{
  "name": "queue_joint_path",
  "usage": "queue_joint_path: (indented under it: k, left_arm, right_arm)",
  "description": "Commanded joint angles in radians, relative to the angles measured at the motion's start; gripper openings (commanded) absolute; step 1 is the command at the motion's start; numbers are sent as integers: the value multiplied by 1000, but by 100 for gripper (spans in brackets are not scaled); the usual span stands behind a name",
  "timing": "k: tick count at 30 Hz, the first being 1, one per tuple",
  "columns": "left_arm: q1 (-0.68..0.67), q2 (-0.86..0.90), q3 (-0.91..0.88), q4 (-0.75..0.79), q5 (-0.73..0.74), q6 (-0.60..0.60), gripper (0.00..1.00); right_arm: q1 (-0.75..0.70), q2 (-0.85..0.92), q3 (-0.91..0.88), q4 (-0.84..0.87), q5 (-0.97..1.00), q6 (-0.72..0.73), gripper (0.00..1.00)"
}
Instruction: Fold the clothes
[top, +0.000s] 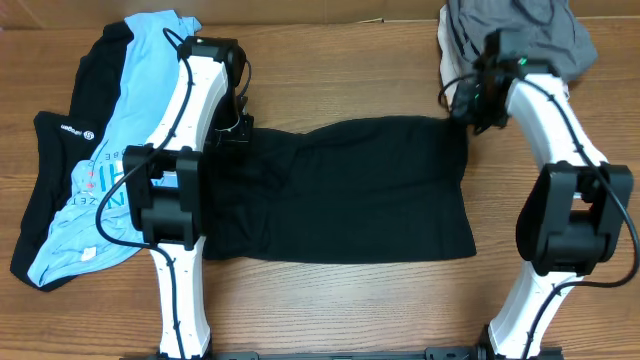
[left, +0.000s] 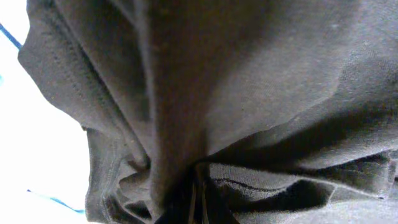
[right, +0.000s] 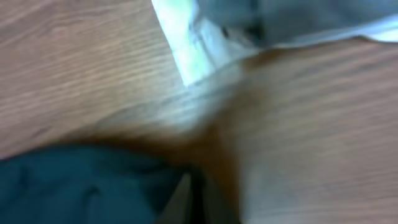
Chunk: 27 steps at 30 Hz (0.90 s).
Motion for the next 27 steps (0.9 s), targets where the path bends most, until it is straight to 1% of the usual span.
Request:
queue_joint_path:
  k: [1, 3, 6, 11, 15, 18, 21, 27]
  left_arm:
    - [26, -25, -2, -9, 53, 36, 4]
    - [34, -25, -2, -14, 85, 55, 4]
    - [45, -25, -2, -24, 97, 72, 4]
    - [56, -25, -2, -56, 126, 108, 4]
    - [58, -25, -2, -93, 123, 134, 4]
    - [59, -25, -2, -100, 117, 138, 4]
    - [59, -25, -2, -106, 116, 143, 4]
    - [59, -25, -2, -132, 106, 151, 4]
  right_arm:
    - [-11, -35, 115, -115, -5, 2, 4]
    - [-14, -42, 149, -204, -13, 2, 4]
    - [-15, -55, 154, -301, -44, 2, 4]
    - [-15, -76, 154, -404, -70, 3, 4]
    - [-15, -130, 147, -485, -71, 2, 4]
    - [-15, -180, 93, -492, -68, 2, 4]
    - [-15, -230, -15, -475, -69, 3, 4]
    - [-14, -293, -260, -344, -100, 29, 4]
